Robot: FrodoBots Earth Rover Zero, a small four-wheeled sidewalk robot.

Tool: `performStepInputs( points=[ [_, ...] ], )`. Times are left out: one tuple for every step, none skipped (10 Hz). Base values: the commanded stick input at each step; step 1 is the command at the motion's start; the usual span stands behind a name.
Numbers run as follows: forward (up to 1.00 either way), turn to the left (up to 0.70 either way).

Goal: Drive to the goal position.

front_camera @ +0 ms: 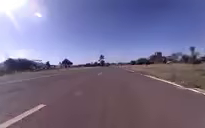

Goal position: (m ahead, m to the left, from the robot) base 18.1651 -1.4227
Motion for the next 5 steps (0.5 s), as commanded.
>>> performStepInputs(
  points=[
    [1.0, -0.07],
    [1.0, 0.0],
    [1.0, 0.0],
    [1.0, 0.0],
    [1.0, 0.0]
  ],
)
